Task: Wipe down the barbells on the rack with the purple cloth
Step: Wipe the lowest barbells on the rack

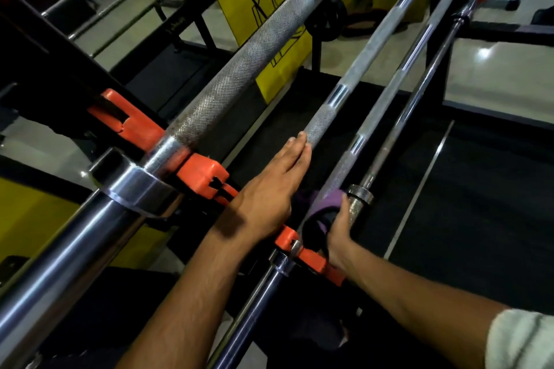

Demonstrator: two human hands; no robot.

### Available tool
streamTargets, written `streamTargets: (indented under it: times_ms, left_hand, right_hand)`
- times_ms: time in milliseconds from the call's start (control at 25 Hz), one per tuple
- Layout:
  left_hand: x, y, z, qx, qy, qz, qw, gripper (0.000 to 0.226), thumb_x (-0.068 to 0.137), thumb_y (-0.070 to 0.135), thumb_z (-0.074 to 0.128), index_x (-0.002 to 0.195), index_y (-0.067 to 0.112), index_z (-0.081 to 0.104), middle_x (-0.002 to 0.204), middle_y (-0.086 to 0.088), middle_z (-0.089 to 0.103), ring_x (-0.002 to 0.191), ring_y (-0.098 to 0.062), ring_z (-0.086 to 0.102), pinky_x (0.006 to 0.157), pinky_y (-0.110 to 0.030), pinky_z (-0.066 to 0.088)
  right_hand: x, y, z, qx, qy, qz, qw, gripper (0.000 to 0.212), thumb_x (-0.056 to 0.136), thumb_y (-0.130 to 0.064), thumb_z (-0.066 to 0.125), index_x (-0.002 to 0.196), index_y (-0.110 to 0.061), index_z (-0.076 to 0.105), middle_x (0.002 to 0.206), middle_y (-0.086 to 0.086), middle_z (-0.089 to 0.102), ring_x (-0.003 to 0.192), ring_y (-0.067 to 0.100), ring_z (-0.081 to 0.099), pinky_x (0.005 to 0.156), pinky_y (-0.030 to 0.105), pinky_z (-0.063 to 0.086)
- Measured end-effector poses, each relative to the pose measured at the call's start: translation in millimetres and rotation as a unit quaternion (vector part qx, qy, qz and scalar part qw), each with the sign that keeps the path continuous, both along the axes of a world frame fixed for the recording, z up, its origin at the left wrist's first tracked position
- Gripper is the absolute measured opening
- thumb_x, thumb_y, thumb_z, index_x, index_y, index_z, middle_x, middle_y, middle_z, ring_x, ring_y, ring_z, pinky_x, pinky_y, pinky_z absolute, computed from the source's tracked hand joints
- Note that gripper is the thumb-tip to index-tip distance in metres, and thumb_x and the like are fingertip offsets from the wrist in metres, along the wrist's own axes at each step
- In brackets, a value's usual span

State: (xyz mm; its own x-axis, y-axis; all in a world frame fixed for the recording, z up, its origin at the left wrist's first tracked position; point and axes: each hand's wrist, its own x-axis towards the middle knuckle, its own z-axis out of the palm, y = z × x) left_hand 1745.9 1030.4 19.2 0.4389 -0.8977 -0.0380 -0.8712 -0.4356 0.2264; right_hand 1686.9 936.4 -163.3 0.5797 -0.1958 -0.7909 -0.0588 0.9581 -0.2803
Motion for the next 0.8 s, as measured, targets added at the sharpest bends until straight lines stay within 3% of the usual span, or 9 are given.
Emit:
streamTargets:
  times_ms: [120, 240, 320, 400, 520, 600, 680, 720, 800]
  left_hand:
    - [-1.6, 0.5, 2.7, -0.001, 0.004, 0.008, 1.000, 0.091, 0.079, -0.025, 0.038, 0.158, 0.010, 0.010, 0.163, 0.002, -0.010, 0.153, -0.012, -0.007, 0.116, -0.011, -0.005]
    - [-2.1, -0.3, 4.3, -0.004, 0.013, 0.012, 1.000, 0.091, 0.078, -0.025, 0.037, 0.158, 0.010, 0.009, 0.159, 0.007, -0.014, 0.152, -0.011, -0.007, 0.117, -0.013, -0.004]
    - [-4.2, -1.0, 3.3, -0.014, 0.006, 0.007, 1.000, 0.089, 0.078, -0.026, 0.037, 0.157, 0.008, 0.012, 0.164, 0.000, -0.008, 0.153, -0.014, -0.003, 0.122, -0.020, 0.001]
    - [-2.9, -1.9, 2.2, -0.015, 0.010, 0.009, 1.000, 0.087, 0.077, -0.026, 0.037, 0.156, 0.004, 0.016, 0.166, -0.008, -0.001, 0.153, -0.018, 0.000, 0.123, -0.024, 0.004]
    - [-3.2, -0.9, 3.7, -0.038, 0.027, 0.003, 0.999, 0.087, 0.075, -0.026, 0.037, 0.155, 0.003, 0.019, 0.165, -0.009, 0.003, 0.153, -0.020, 0.004, 0.122, -0.022, 0.003]
    - [-4.6, 1.7, 0.9, -0.043, 0.017, 0.001, 0.999, 0.086, 0.077, -0.024, 0.039, 0.156, 0.005, 0.019, 0.166, -0.007, 0.005, 0.153, -0.018, 0.006, 0.121, -0.021, 0.007]
    - [5.1, 3.5, -1.9, -0.043, 0.009, 0.002, 0.999, 0.085, 0.078, -0.023, 0.041, 0.156, 0.005, 0.020, 0.166, -0.007, 0.006, 0.153, -0.019, 0.008, 0.122, -0.025, 0.013]
    - [5.2, 2.7, 0.0, -0.040, 0.014, 0.007, 0.999, 0.085, 0.079, -0.022, 0.042, 0.156, 0.006, 0.020, 0.166, -0.006, 0.006, 0.153, -0.018, 0.008, 0.123, -0.027, 0.015]
    - [-7.7, 5.8, 2.9, -0.031, 0.003, 0.004, 1.000, 0.085, 0.080, -0.021, 0.043, 0.157, 0.007, 0.019, 0.166, -0.005, 0.004, 0.153, -0.016, 0.005, 0.123, -0.027, 0.016]
  right_hand:
    - [-11.1, -0.1, -4.4, -0.029, -0.015, 0.060, 0.998, 0.076, 0.091, -0.074, 0.043, 0.119, -0.008, 0.069, 0.115, 0.019, 0.072, 0.103, 0.032, 0.071, 0.073, 0.033, 0.058]
    - [7.3, -40.7, 17.4, -0.109, 0.007, 0.002, 0.994, 0.055, 0.101, -0.058, 0.040, 0.111, -0.011, 0.065, 0.099, 0.017, 0.070, 0.085, 0.029, 0.068, 0.054, 0.026, 0.057]
    - [28.0, -70.5, 36.1, -0.155, 0.027, -0.063, 0.986, 0.040, 0.105, -0.053, 0.037, 0.098, -0.020, 0.058, 0.091, 0.013, 0.064, 0.074, 0.023, 0.064, 0.047, 0.025, 0.055]
    - [37.0, -84.6, 36.7, -0.183, 0.013, -0.067, 0.981, 0.049, 0.104, -0.057, 0.035, 0.099, -0.016, 0.061, 0.095, 0.015, 0.067, 0.079, 0.028, 0.069, 0.054, 0.030, 0.058]
    - [23.3, -57.6, 14.8, -0.230, 0.002, 0.039, 0.972, 0.079, 0.098, -0.071, 0.032, 0.113, -0.005, 0.071, 0.100, 0.019, 0.075, 0.087, 0.035, 0.074, 0.059, 0.029, 0.059]
    - [-0.6, -21.0, 0.1, -0.259, -0.011, 0.120, 0.958, 0.073, 0.098, -0.070, 0.034, 0.106, -0.009, 0.074, 0.097, 0.016, 0.077, 0.083, 0.030, 0.074, 0.068, 0.033, 0.062]
    - [-15.0, 6.6, -13.0, -0.288, -0.041, 0.174, 0.941, 0.061, 0.100, -0.061, 0.040, 0.103, -0.009, 0.073, 0.100, 0.018, 0.076, 0.094, 0.031, 0.073, 0.095, 0.046, 0.057]
    - [-16.4, 10.0, -16.2, -0.301, -0.045, 0.172, 0.937, 0.060, 0.098, -0.061, 0.046, 0.106, -0.008, 0.071, 0.103, 0.019, 0.075, 0.098, 0.030, 0.072, 0.101, 0.048, 0.053]
    - [-12.7, 1.8, -15.9, -0.317, -0.048, 0.188, 0.928, 0.071, 0.088, -0.070, 0.057, 0.118, -0.006, 0.066, 0.107, 0.016, 0.075, 0.099, 0.026, 0.073, 0.101, 0.046, 0.053]
